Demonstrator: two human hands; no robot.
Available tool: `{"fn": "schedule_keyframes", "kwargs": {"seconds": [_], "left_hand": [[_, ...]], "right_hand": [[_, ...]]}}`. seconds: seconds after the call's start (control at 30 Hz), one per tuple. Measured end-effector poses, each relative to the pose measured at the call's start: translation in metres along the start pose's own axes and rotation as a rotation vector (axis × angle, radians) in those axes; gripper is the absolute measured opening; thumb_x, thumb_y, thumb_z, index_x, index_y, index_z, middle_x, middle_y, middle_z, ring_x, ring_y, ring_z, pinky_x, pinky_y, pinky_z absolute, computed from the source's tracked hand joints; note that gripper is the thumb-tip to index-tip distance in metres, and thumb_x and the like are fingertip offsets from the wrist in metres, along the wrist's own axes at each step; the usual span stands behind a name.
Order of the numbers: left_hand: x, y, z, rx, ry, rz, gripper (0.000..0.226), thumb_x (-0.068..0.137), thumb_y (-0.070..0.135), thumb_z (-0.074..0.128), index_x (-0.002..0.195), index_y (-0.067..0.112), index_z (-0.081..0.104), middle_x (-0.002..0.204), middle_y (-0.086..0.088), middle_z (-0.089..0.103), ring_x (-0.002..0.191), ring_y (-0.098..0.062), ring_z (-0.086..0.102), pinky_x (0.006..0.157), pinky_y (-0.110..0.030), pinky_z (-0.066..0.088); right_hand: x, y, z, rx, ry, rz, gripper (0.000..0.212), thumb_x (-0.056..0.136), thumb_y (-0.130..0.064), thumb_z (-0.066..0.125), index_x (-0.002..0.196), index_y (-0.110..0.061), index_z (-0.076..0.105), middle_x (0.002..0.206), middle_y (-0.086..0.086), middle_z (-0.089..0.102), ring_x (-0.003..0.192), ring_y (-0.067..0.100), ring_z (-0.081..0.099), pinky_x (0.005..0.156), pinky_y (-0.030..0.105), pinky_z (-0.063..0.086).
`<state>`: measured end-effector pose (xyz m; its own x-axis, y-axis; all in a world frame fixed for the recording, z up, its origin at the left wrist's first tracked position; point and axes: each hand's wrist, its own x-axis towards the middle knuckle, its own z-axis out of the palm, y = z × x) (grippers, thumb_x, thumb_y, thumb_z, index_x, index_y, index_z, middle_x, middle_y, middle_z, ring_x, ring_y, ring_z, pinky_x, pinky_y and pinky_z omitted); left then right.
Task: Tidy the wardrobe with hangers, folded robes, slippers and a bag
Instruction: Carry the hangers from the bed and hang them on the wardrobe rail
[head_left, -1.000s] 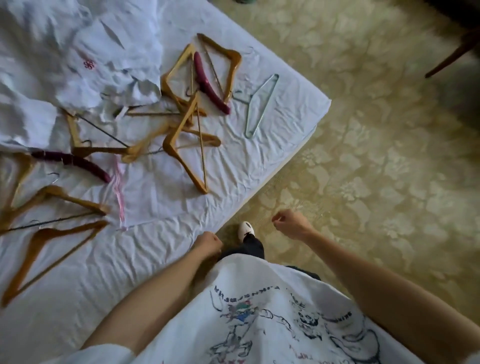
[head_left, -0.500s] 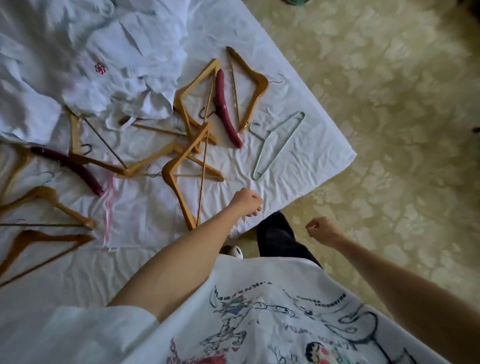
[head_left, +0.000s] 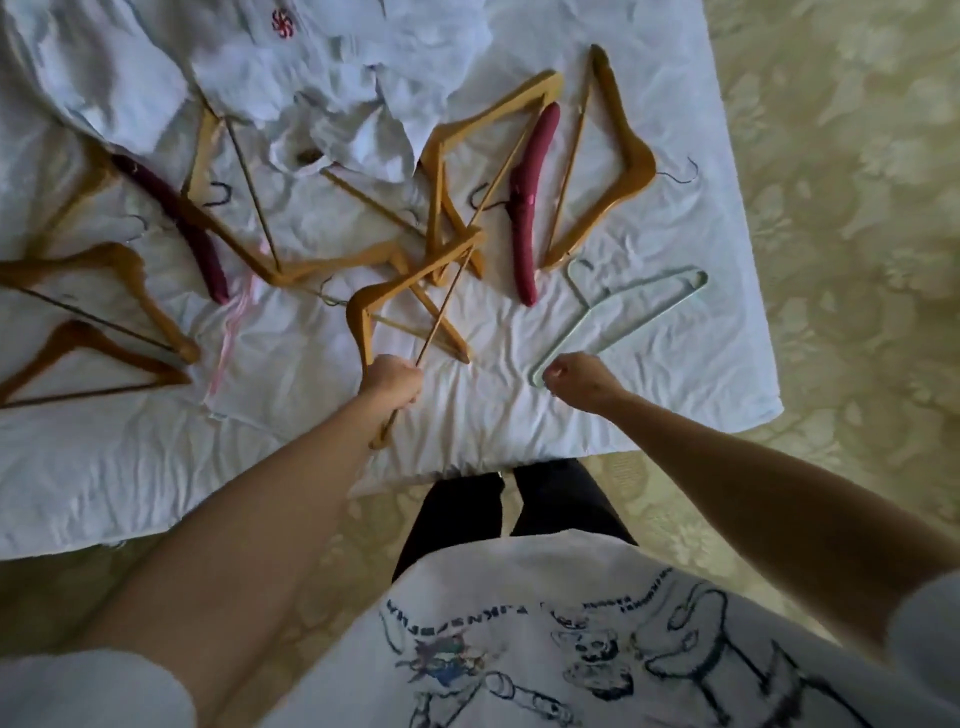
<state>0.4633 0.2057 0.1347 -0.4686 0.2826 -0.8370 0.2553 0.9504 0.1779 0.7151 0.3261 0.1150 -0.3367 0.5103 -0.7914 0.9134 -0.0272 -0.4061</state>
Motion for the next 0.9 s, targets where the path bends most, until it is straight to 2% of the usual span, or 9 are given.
{"fn": "schedule_keyframes", "kwargs": {"seconds": [0.1, 0.2, 0.3, 0.37, 0.47, 0.6, 0.77, 0.83, 0.9], "left_hand": [[0.053, -0.020, -0.013, 0.082, 0.097, -0.149, 0.037, 0.078, 0.031, 0.054, 0.100, 0.005, 0.071, 0.095, -0.012, 0.075, 0.080, -0.028, 0.071, 0.068, -0.032, 0.059], [0.089, -0.029, -0.014, 0.151, 0.122, -0.220, 0.039, 0.085, 0.031, 0.056, 0.110, 0.003, 0.066, 0.105, -0.014, 0.071, 0.091, -0.033, 0.069, 0.075, -0.039, 0.058], [0.131, -0.033, -0.012, 0.121, 0.189, -0.243, 0.041, 0.092, 0.039, 0.055, 0.115, 0.006, 0.062, 0.113, -0.013, 0.065, 0.104, -0.036, 0.065, 0.082, -0.041, 0.054], [0.161, -0.041, -0.006, 0.088, 0.184, -0.282, 0.048, 0.091, 0.043, 0.055, 0.123, 0.008, 0.061, 0.123, -0.015, 0.064, 0.111, -0.036, 0.062, 0.089, -0.043, 0.054], [0.186, -0.047, 0.002, -0.111, 0.195, -0.305, 0.049, 0.094, 0.034, 0.058, 0.133, 0.005, 0.057, 0.132, -0.014, 0.061, 0.117, -0.034, 0.061, 0.092, -0.039, 0.051], [0.203, -0.064, 0.008, -0.365, 0.238, -0.284, 0.043, 0.085, 0.031, 0.061, 0.119, 0.007, 0.068, 0.117, -0.008, 0.072, 0.103, -0.025, 0.070, 0.091, -0.038, 0.058], [0.152, -0.056, -0.002, -0.520, 0.201, -0.165, 0.018, 0.086, 0.030, 0.072, 0.079, 0.015, 0.067, 0.070, 0.001, 0.072, 0.068, -0.010, 0.072, 0.074, -0.026, 0.059], [0.122, -0.046, -0.008, -0.517, 0.123, -0.111, 0.020, 0.084, 0.028, 0.076, 0.075, 0.012, 0.067, 0.065, 0.000, 0.070, 0.055, -0.006, 0.067, 0.062, -0.021, 0.056], [0.089, -0.033, -0.018, -0.539, 0.080, -0.052, 0.023, 0.078, 0.028, 0.079, 0.073, 0.007, 0.070, 0.059, -0.003, 0.070, 0.052, -0.012, 0.065, 0.059, -0.024, 0.055]], "right_hand": [[0.045, 0.012, 0.009, -0.108, -0.039, 0.053, 0.027, 0.093, -0.019, 0.050, 0.104, -0.011, 0.073, 0.113, 0.010, 0.071, 0.111, 0.030, 0.064, 0.096, 0.040, 0.052], [0.084, 0.022, 0.019, -0.149, -0.071, 0.168, 0.032, 0.095, -0.017, 0.050, 0.119, -0.005, 0.069, 0.121, 0.016, 0.066, 0.117, 0.034, 0.060, 0.100, 0.040, 0.049], [0.127, 0.028, 0.031, -0.100, 0.049, 0.286, 0.037, 0.095, -0.030, 0.054, 0.120, -0.004, 0.064, 0.124, 0.017, 0.064, 0.117, 0.035, 0.059, 0.095, 0.038, 0.047], [0.155, 0.035, 0.040, -0.085, 0.154, 0.369, 0.052, 0.093, -0.045, 0.059, 0.127, -0.005, 0.060, 0.128, 0.016, 0.062, 0.123, 0.035, 0.057, 0.098, 0.039, 0.047], [0.182, 0.037, 0.052, -0.005, 0.229, 0.452, 0.061, 0.090, -0.052, 0.061, 0.129, -0.005, 0.059, 0.129, 0.015, 0.063, 0.123, 0.034, 0.058, 0.099, 0.038, 0.048], [0.184, 0.022, 0.065, 0.150, 0.282, 0.483, 0.040, 0.091, -0.036, 0.053, 0.109, -0.005, 0.072, 0.104, 0.015, 0.073, 0.104, 0.030, 0.069, 0.091, 0.037, 0.056], [0.143, 0.004, 0.079, 0.325, 0.399, 0.490, 0.054, 0.091, -0.040, 0.040, 0.098, 0.003, 0.073, 0.092, 0.020, 0.074, 0.095, 0.030, 0.071, 0.091, 0.037, 0.055], [0.105, -0.015, 0.075, 0.412, 0.422, 0.458, 0.053, 0.090, -0.040, 0.040, 0.095, 0.002, 0.073, 0.089, 0.018, 0.074, 0.090, 0.031, 0.070, 0.087, 0.040, 0.056], [0.064, -0.035, 0.065, 0.499, 0.472, 0.409, 0.044, 0.094, -0.035, 0.045, 0.090, 0.000, 0.071, 0.079, 0.012, 0.071, 0.078, 0.028, 0.069, 0.076, 0.034, 0.056]]}}
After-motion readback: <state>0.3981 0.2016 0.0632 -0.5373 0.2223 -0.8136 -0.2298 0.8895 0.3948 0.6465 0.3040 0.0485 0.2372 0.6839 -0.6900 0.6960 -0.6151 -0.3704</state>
